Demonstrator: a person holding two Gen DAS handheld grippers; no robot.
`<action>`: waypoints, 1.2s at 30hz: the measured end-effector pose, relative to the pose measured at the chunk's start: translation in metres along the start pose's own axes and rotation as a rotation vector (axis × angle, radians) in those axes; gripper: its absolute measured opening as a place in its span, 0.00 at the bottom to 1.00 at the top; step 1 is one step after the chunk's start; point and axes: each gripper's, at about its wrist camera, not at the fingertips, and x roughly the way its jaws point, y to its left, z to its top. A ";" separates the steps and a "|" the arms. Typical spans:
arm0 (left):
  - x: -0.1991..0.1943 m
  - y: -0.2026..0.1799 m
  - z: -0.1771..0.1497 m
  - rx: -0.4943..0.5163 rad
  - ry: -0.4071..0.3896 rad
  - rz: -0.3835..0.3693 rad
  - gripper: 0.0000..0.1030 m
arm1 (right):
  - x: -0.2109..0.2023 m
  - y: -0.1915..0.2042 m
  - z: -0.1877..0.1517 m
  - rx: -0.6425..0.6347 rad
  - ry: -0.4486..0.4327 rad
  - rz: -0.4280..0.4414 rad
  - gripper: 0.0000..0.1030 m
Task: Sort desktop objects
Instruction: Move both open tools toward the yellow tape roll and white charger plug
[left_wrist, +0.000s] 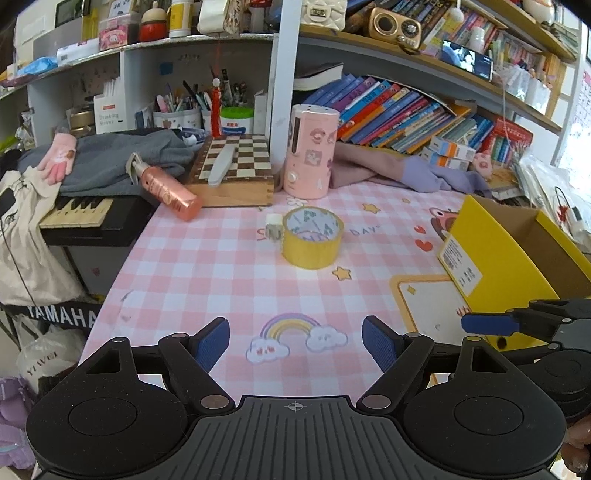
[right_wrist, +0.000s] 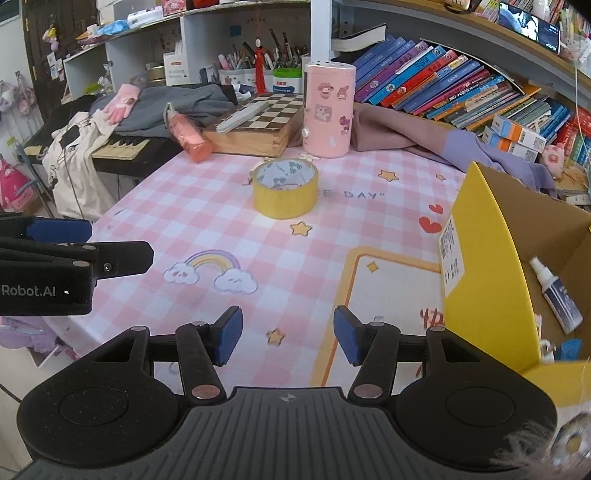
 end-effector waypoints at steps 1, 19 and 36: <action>0.004 0.000 0.003 -0.003 0.000 0.003 0.79 | 0.003 -0.002 0.003 0.000 0.001 0.000 0.53; 0.061 0.008 0.065 -0.009 -0.033 0.086 0.79 | 0.073 -0.019 0.070 -0.007 -0.043 0.019 0.81; 0.081 0.027 0.081 -0.075 0.009 0.176 0.79 | 0.166 0.003 0.106 -0.061 0.017 0.024 0.88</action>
